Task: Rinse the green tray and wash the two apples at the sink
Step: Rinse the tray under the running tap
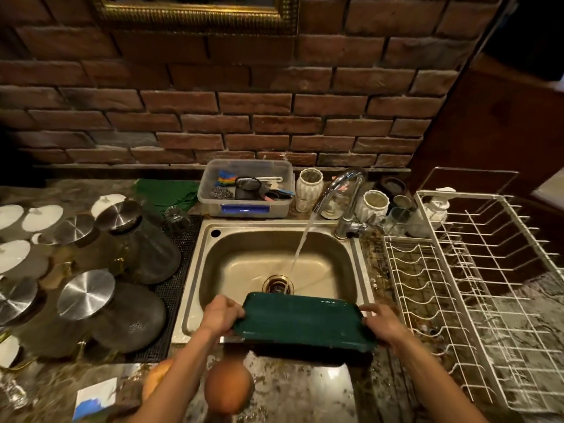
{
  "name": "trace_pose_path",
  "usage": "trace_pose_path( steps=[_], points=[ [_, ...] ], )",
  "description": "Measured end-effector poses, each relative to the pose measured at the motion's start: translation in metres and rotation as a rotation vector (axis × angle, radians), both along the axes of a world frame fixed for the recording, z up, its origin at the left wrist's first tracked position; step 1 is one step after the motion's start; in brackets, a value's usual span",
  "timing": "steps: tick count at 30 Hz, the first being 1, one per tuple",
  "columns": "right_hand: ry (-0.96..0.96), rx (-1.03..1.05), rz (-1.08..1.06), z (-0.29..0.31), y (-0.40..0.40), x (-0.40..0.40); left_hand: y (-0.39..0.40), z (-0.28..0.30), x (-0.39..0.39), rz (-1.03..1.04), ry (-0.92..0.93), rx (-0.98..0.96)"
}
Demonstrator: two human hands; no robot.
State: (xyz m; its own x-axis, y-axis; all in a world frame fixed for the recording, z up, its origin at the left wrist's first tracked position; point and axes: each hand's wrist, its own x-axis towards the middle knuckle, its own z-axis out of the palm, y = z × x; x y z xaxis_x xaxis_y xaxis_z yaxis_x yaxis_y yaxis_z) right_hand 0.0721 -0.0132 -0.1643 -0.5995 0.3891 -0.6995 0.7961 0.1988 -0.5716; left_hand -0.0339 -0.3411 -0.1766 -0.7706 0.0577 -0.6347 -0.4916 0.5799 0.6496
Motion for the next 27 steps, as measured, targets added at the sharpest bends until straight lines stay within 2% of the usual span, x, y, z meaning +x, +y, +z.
trace_pose_path(
  steps=[3, 8, 11, 15, 19, 22, 27],
  points=[
    [-0.013, 0.022, -0.043, -0.009, 0.006, 0.025, 0.005, -0.002, 0.022, -0.042, 0.032, -0.011],
    [-0.002, 0.110, -0.079, -0.017, 0.014, 0.070, 0.021, -0.008, 0.070, 0.058, 0.039, 0.030],
    [-0.003, 0.085, -0.122, -0.018, 0.017, 0.093, 0.027, -0.017, 0.098, 0.090, 0.028, 0.022],
    [-0.004, 0.136, -0.152, -0.030, 0.019, 0.113, 0.029, -0.030, 0.119, -0.069, 0.014, -0.099],
    [-0.019, 0.183, -0.148, -0.052, 0.019, 0.128, 0.034, -0.040, 0.134, -0.202, 0.142, -0.232],
    [-0.024, 0.206, -0.118, -0.059, 0.020, 0.130, 0.036, -0.044, 0.141, -0.257, 0.214, -0.274],
    [-0.030, 0.236, -0.040, -0.064, 0.014, 0.129, 0.034, -0.053, 0.160, -0.300, 0.204, -0.330]
  ],
)
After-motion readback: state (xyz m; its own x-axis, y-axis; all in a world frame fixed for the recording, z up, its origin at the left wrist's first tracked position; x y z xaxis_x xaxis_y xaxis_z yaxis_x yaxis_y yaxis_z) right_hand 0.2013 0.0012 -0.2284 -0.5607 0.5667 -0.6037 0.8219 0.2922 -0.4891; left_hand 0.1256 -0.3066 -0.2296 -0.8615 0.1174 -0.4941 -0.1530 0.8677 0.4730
